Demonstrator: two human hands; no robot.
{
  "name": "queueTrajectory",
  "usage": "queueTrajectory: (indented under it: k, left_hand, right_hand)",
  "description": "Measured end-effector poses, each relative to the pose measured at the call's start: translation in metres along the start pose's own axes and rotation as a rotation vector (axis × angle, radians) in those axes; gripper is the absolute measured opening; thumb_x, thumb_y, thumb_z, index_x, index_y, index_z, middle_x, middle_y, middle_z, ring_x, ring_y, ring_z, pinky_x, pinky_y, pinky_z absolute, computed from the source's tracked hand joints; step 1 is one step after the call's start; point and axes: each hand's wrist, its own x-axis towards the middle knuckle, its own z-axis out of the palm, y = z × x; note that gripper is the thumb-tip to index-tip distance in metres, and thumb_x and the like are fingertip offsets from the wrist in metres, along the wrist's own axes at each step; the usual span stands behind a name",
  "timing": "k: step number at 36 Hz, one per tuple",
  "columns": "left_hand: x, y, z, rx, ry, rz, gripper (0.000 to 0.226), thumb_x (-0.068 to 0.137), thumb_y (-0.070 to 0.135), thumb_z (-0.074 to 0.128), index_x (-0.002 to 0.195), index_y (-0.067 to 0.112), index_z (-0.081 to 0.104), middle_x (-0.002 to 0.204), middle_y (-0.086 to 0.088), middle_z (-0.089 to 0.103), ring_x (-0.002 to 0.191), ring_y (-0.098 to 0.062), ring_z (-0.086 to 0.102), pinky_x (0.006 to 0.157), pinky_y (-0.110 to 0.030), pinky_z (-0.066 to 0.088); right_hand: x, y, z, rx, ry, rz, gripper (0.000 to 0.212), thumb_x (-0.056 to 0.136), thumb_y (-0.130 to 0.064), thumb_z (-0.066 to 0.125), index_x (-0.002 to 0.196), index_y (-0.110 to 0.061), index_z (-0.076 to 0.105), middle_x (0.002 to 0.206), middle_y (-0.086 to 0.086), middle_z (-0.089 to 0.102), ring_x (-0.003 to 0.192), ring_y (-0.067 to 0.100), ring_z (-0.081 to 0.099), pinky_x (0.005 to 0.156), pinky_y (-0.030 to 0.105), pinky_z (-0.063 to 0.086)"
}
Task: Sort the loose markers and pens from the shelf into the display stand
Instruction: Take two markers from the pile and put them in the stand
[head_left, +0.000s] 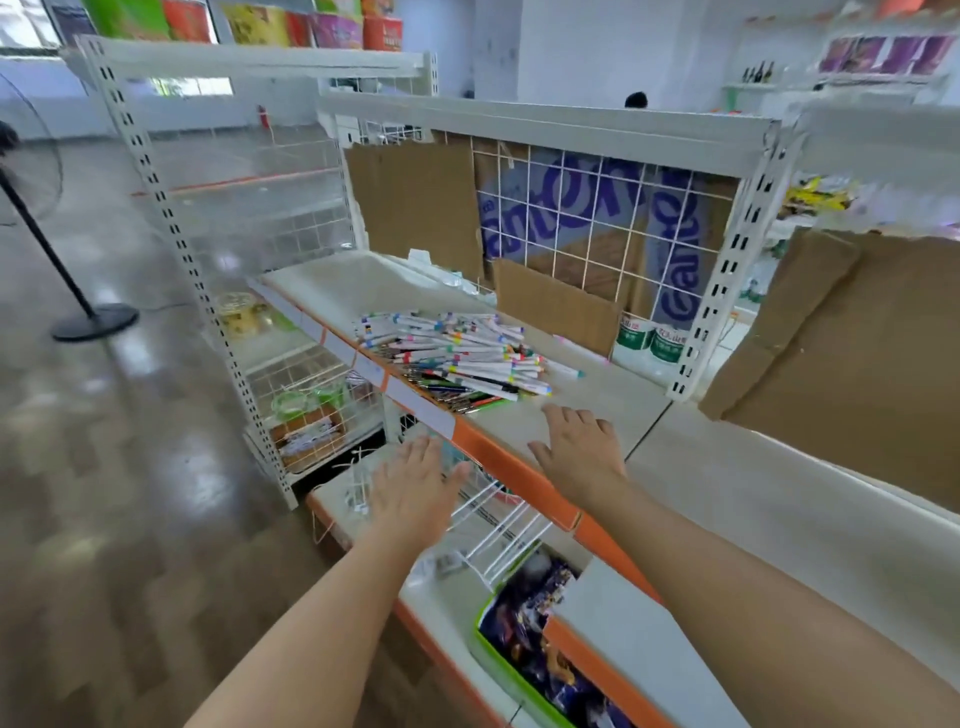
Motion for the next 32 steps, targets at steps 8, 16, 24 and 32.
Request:
queueTrajectory:
  k: [8,16,24,32]
  left_hand:
    - [0.054,-0.009,-0.003,-0.05,-0.033,-0.019,0.066,0.099,0.054,0.015,0.153,0.016,0.008,0.16,0.0,0.003,0.147,-0.015,0.001,0.117,-0.041,0.007]
    - [0.103,-0.011,-0.008,-0.043,-0.012,-0.024,0.064,0.099,0.053,0.017,0.152,0.018,0.009,0.16,0.001,0.005,0.147,-0.018,0.005,0.118,-0.041,0.008]
    - [0.135,-0.02,-0.002,-0.088,0.008,-0.056,0.062,0.099,0.052,0.022,0.152,0.019,0.016,0.159,0.0,0.013,0.146,-0.019,0.012,0.118,-0.04,0.014]
    - [0.159,-0.026,-0.009,-0.052,0.168,0.103,0.049,0.101,0.035,0.034,0.147,0.018,0.027,0.152,0.0,0.031,0.138,-0.02,0.029,0.112,-0.036,0.022]
  right_hand:
    - [0.072,-0.005,0.011,-0.047,0.044,-0.02,0.029,0.099,-0.028,0.04,0.125,-0.02,0.048,0.131,0.002,0.051,0.127,0.022,0.038,0.101,0.037,0.028]
    - [0.133,-0.011,0.029,-0.05,0.072,-0.088,0.022,0.096,-0.019,0.044,0.114,-0.023,0.056,0.122,0.001,0.057,0.122,0.021,0.043,0.1,0.033,0.027]
    - [0.159,-0.02,0.048,-0.069,0.088,-0.137,0.021,0.089,-0.013,0.05,0.109,-0.018,0.053,0.116,0.003,0.054,0.114,0.024,0.045,0.094,0.033,0.03]
    - [0.168,-0.022,0.052,-0.145,0.123,-0.164,0.025,0.092,-0.014,0.045,0.116,-0.017,0.052,0.124,0.002,0.052,0.122,0.023,0.042,0.099,0.034,0.031]
